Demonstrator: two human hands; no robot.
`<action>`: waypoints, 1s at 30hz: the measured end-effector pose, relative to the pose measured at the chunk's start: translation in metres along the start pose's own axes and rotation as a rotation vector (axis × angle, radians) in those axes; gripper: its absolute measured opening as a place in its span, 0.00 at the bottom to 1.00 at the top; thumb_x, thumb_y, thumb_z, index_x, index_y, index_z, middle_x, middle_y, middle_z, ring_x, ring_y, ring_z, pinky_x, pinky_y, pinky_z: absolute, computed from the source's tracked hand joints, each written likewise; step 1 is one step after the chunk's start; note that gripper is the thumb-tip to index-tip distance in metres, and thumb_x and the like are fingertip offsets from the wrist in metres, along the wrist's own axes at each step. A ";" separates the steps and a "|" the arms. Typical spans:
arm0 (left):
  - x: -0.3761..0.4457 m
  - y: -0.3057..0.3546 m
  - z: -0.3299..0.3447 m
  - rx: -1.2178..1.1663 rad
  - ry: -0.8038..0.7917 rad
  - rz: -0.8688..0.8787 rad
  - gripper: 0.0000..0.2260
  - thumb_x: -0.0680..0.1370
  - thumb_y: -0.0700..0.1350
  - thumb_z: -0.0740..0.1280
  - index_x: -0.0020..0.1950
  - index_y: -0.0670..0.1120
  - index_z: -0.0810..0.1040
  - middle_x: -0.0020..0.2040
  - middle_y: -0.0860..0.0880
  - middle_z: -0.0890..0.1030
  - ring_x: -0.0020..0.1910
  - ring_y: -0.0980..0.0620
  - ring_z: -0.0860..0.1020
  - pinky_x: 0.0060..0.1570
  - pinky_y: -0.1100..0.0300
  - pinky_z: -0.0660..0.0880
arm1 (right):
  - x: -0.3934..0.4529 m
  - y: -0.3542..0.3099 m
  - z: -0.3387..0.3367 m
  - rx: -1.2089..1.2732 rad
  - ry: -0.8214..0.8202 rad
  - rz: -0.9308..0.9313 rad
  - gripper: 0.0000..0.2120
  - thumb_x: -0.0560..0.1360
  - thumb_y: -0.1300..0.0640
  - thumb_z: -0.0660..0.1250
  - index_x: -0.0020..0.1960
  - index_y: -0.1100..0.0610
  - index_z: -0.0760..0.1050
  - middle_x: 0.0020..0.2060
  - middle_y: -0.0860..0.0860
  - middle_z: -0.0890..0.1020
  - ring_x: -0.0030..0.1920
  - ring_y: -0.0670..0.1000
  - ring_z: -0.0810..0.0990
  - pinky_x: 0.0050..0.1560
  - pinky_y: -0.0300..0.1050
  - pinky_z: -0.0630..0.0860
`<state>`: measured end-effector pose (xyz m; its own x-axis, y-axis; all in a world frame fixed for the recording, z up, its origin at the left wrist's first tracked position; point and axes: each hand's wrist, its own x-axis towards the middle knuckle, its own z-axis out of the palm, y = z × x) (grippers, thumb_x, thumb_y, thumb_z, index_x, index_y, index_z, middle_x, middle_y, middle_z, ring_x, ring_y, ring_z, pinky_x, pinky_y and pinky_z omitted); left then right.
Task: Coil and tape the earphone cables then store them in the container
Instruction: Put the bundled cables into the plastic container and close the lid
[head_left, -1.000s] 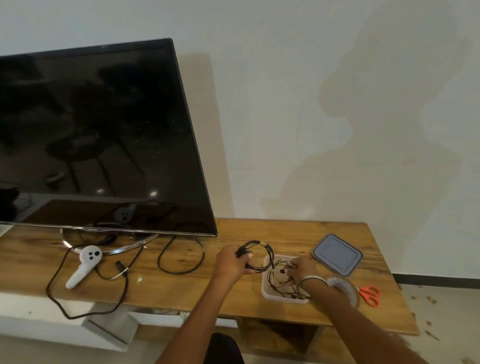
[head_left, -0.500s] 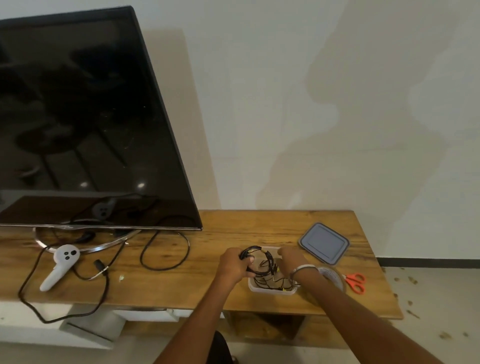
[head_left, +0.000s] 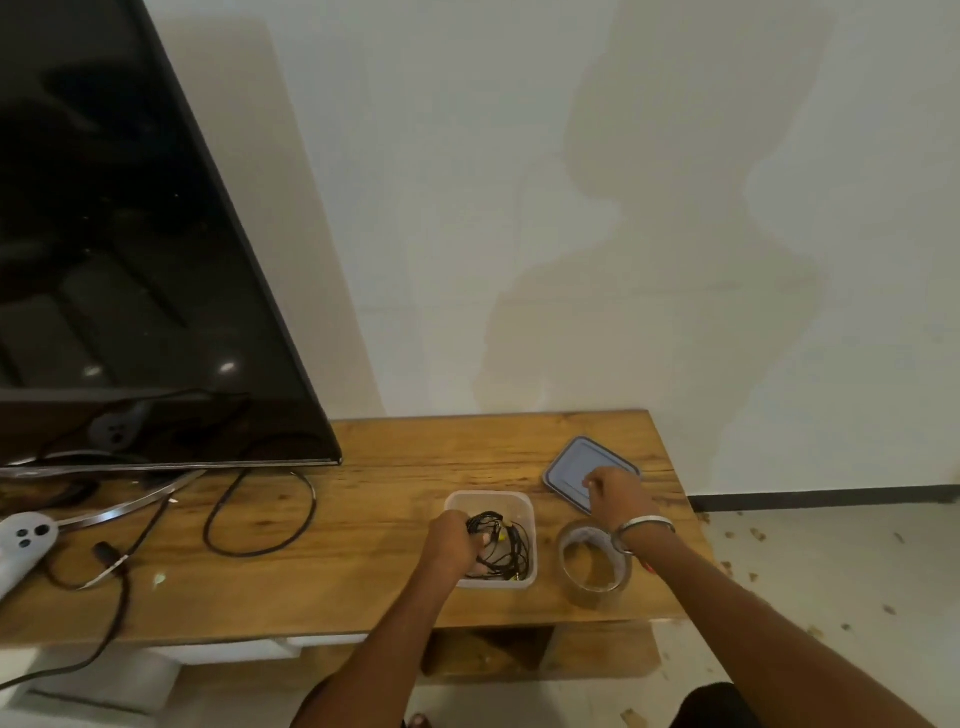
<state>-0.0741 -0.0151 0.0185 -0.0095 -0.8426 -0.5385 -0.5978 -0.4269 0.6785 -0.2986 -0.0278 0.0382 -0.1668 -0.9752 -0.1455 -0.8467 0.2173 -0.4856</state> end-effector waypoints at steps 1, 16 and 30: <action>0.001 -0.001 0.002 0.013 0.010 -0.003 0.06 0.79 0.39 0.66 0.54 0.38 0.75 0.53 0.39 0.81 0.46 0.43 0.84 0.36 0.55 0.82 | 0.002 0.005 -0.001 -0.018 -0.006 0.011 0.14 0.79 0.60 0.57 0.58 0.61 0.79 0.55 0.57 0.82 0.55 0.56 0.80 0.56 0.47 0.75; 0.016 -0.018 0.010 0.498 0.154 0.245 0.13 0.80 0.37 0.58 0.62 0.43 0.76 0.59 0.43 0.76 0.55 0.46 0.77 0.52 0.57 0.74 | 0.054 0.011 0.036 -0.422 -0.270 0.130 0.19 0.74 0.50 0.67 0.62 0.57 0.73 0.61 0.56 0.75 0.60 0.58 0.75 0.60 0.50 0.75; 0.007 -0.021 0.001 0.449 0.204 0.310 0.16 0.77 0.34 0.58 0.57 0.45 0.81 0.46 0.49 0.82 0.38 0.56 0.76 0.35 0.65 0.70 | 0.045 0.003 0.029 -0.406 0.077 -0.164 0.13 0.75 0.60 0.60 0.59 0.59 0.68 0.54 0.57 0.76 0.54 0.59 0.77 0.51 0.52 0.75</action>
<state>-0.0623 -0.0121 0.0000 -0.1107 -0.9711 -0.2114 -0.8736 -0.0064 0.4866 -0.2936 -0.0703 0.0051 -0.0378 -0.9990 -0.0231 -0.9924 0.0402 -0.1164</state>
